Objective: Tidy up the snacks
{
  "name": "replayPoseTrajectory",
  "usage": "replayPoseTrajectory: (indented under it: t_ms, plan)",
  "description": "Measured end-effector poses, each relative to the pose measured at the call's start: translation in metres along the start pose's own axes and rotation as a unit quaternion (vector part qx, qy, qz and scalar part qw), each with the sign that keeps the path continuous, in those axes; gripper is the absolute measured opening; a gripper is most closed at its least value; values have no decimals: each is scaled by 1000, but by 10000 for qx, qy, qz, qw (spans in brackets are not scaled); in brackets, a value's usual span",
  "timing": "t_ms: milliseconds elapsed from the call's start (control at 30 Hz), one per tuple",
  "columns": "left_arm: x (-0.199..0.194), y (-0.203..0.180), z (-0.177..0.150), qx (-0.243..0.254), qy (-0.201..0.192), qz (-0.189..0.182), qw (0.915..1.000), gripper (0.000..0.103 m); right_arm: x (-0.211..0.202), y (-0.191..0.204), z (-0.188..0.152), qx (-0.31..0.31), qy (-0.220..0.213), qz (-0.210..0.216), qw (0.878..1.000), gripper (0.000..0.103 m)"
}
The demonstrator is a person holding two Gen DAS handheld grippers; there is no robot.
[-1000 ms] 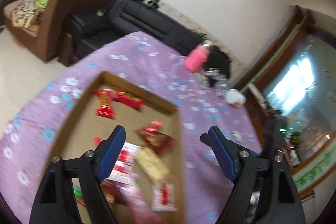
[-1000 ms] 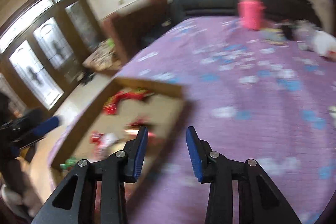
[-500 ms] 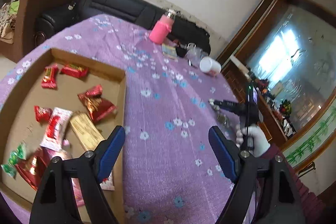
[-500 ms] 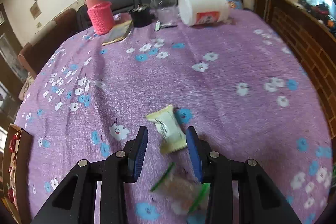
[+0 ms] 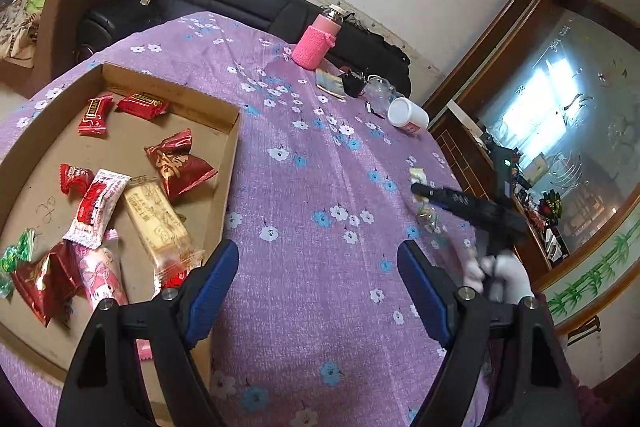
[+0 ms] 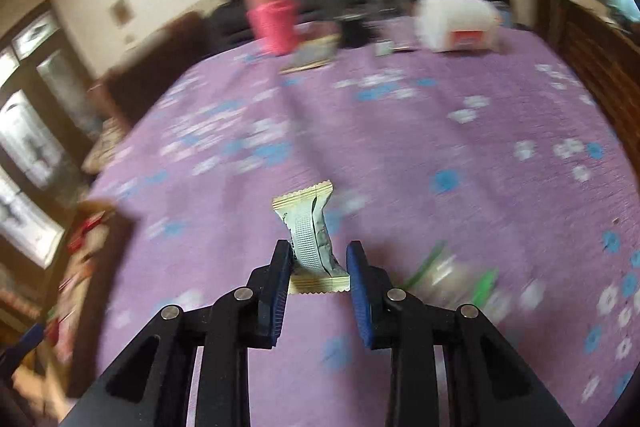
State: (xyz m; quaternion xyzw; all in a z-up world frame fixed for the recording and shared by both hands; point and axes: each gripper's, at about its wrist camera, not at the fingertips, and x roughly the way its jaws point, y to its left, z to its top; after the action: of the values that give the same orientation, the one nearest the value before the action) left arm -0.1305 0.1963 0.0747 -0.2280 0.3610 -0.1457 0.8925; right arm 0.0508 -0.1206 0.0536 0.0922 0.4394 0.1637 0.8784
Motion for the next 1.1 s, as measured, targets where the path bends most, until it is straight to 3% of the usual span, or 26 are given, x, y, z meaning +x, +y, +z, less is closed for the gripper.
replayPoseTrajectory:
  t_ms: [100, 200, 267, 400, 533, 667, 800, 933, 1100]
  plan:
    - [-7, -5, -4, 12, -36, -68, 10000, 81, -10, 34, -22, -215, 131, 491, 9985, 32]
    - [-13, -9, -8, 42, -64, -132, 9999, 81, -7, 51, -41, -54, 387, 1115, 9930, 41]
    - [-18, -12, -10, 67, -51, -159, 9998, 81, -12, 47, -46, 68, 341, 1157, 9927, 41]
    - [-23, -15, -16, 176, -50, -192, 9996, 81, -40, 1, -41, 667, -143, 866, 9939, 47]
    - [-8, -14, -19, 132, 152, -233, 9995, 81, -61, -58, -44, 1238, -359, 242, 9914, 47]
    - [8, -21, -23, 161, 359, -306, 9988, 81, -47, -93, -45, 1738, -154, 128, 9846, 47]
    - [18, -29, -28, 316, 516, -236, 9979, 81, -26, -107, -35, 2152, -329, 10, 9760, 51]
    - [32, -37, -32, 470, 694, -66, 9965, 81, -12, -105, -18, 1891, -525, -463, 9795, 59]
    - [56, -45, -37, 571, 929, 67, 9940, 81, 4, -96, -14, 1502, -412, -530, 9864, 61]
